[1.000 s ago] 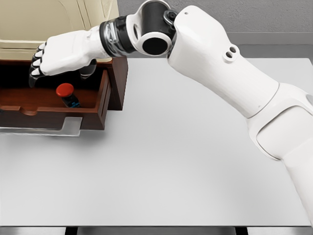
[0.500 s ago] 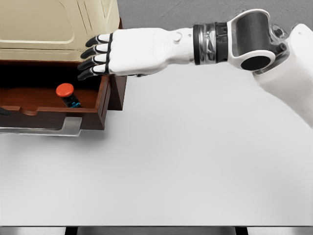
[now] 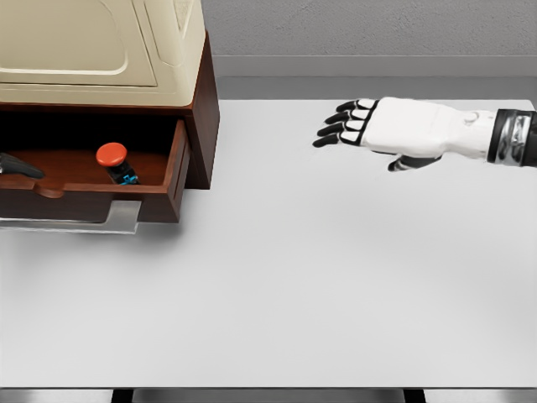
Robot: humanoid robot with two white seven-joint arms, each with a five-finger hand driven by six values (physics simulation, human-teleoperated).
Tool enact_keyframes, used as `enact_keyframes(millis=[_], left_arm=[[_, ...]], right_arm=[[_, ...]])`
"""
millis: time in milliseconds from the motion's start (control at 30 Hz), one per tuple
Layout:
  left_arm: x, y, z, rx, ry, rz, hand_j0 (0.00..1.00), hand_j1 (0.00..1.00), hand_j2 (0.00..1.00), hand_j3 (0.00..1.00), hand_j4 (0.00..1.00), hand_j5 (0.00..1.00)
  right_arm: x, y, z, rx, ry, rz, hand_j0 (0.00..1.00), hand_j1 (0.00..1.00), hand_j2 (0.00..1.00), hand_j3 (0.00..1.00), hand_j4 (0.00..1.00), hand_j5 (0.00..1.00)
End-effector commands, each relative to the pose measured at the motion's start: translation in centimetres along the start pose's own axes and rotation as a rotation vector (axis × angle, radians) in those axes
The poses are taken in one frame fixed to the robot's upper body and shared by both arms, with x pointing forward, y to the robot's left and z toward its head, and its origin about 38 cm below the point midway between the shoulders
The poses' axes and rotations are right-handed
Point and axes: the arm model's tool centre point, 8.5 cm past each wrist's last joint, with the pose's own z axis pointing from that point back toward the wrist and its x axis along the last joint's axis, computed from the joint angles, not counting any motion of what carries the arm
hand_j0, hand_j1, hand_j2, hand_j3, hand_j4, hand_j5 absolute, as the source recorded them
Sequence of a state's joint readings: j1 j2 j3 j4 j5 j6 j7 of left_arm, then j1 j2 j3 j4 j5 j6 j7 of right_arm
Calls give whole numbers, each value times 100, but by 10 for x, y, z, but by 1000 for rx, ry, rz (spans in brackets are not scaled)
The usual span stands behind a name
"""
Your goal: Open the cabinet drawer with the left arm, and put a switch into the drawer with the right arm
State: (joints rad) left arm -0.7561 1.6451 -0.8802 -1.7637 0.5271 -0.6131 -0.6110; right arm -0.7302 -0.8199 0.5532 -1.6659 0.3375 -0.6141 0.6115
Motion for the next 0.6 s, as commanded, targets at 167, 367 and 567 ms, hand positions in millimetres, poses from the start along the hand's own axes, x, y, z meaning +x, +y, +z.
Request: enact_keyframes(millis=[167,367,567], left_arm=[[5,7,-27,33,-90,-20,100,100,100,100,100,100],[11,5,-70,24,-189,-72,100,100,100,100,100,100],[13,7,-73,29,-201,-78,100,100,100,100,100,100]], right_arm=[[-9,-7,16,-7,42,8,100,100,100,100,100,100],[-8,-2,15,-1,41,-2,100,100,100,100,100,100],[-8,-2,15,-1,41,-2,100,100,100,100,100,100]])
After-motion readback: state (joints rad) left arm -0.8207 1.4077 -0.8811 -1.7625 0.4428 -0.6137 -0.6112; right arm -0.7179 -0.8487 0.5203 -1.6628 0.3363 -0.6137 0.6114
